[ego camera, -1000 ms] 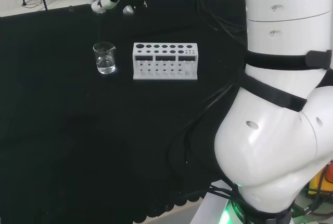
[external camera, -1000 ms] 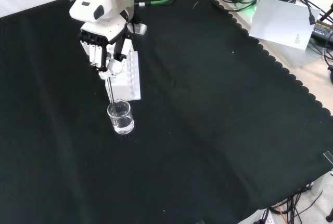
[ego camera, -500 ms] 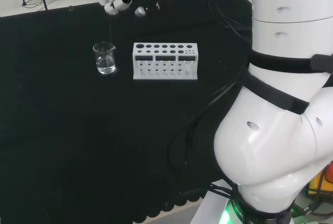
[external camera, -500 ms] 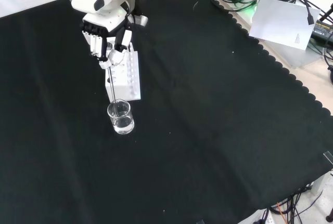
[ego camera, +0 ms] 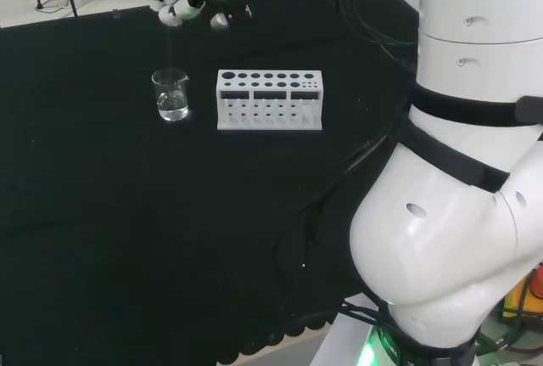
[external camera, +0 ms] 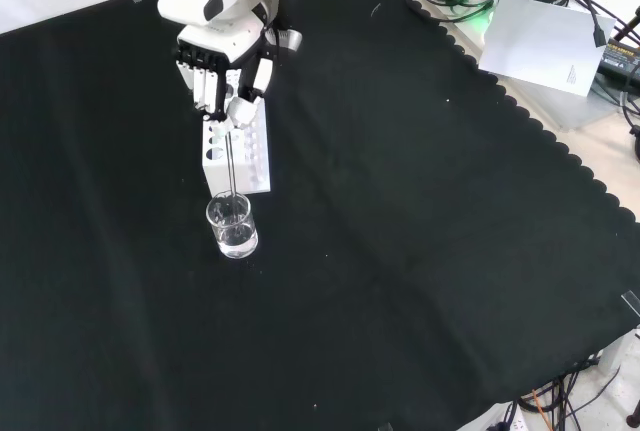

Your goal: Stir in the beaker to the left of the white test tube rack with the glass rod.

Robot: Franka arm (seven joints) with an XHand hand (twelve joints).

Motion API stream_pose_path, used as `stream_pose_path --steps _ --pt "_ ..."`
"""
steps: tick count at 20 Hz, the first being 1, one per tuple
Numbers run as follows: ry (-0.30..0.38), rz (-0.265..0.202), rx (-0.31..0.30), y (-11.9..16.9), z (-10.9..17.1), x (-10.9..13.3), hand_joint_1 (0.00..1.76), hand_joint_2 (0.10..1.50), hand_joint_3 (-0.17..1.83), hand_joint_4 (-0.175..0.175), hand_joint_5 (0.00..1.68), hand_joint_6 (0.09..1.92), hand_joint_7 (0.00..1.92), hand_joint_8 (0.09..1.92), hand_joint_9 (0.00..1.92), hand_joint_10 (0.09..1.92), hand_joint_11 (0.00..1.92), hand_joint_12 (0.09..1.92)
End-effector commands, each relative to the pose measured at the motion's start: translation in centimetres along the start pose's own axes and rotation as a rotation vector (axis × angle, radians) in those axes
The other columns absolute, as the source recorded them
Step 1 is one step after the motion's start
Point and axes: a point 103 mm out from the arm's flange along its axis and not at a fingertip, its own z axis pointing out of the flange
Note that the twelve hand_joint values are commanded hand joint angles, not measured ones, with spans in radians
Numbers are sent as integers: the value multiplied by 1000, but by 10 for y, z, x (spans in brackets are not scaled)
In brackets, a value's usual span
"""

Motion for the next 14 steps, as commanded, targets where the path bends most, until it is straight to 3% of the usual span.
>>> stream_pose_path --steps 1,8,14 --pt "0 -19 -1 20 6 5 1299 928 278 -175 1153 447 1101 1164 1730 754 1658 663" --pt "-9 15 -15 14 -1 -20 1299 925 284 -175 1155 446 1103 1162 1732 753 1658 663" --pt "-19 30 -11 -7 -6 -15 1299 922 288 -175 1157 444 1105 1161 1733 752 1659 663"
